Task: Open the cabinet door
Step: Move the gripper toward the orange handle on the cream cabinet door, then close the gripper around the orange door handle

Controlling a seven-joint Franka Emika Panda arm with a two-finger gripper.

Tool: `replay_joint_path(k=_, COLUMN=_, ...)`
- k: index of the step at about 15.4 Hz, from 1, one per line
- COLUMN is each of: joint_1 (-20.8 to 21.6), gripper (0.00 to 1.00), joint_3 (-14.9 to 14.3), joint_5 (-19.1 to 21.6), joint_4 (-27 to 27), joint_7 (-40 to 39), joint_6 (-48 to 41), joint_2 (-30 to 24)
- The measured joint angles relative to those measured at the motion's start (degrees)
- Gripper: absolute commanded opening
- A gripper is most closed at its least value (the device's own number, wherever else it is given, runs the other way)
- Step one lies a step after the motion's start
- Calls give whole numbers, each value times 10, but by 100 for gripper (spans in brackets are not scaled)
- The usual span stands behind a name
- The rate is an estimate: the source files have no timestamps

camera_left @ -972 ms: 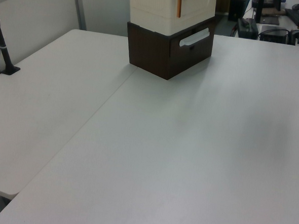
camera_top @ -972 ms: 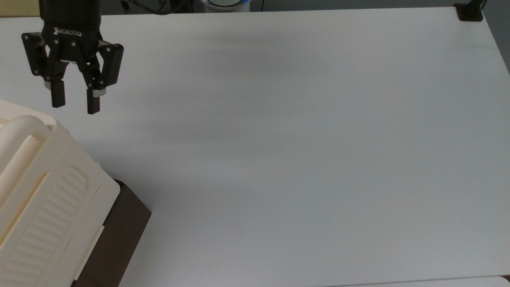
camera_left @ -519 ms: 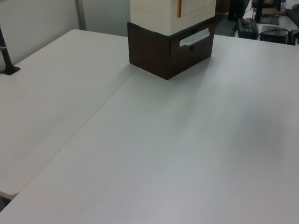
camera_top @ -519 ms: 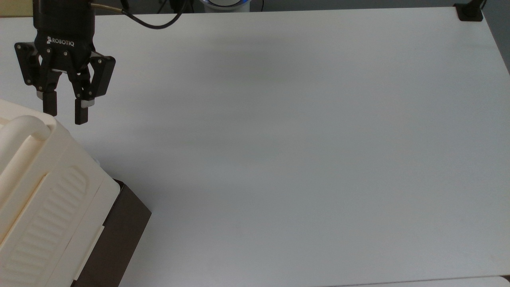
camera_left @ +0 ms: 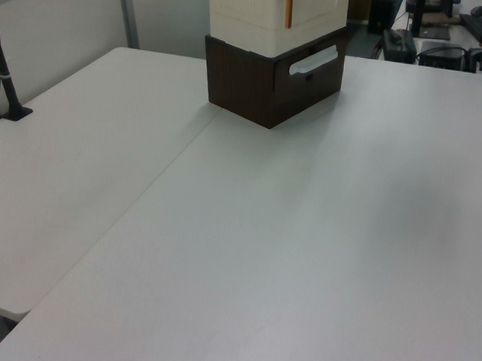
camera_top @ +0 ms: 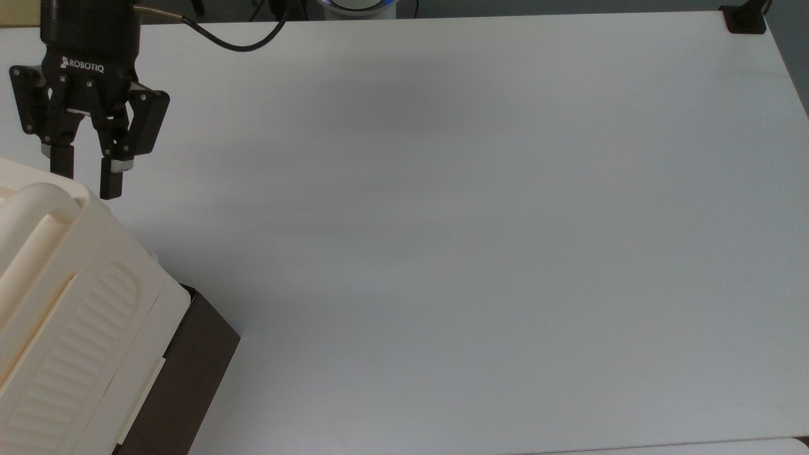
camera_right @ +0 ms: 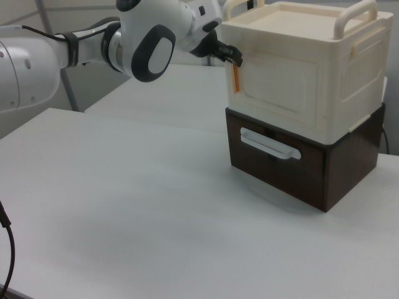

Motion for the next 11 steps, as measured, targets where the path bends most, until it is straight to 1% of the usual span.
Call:
replay_joint_path(k=9, joint_1=0, gripper=53, joint_3=0, joint_5=-2, joint_4=14, joint_7=3, joint_6=6, joint_2=18)
replay_joint_path(k=11, joint_1=0, gripper=50, joint_3=0, joint_5=-4, joint_4=15, joint_7=3, joint_6=6, joint_2=19)
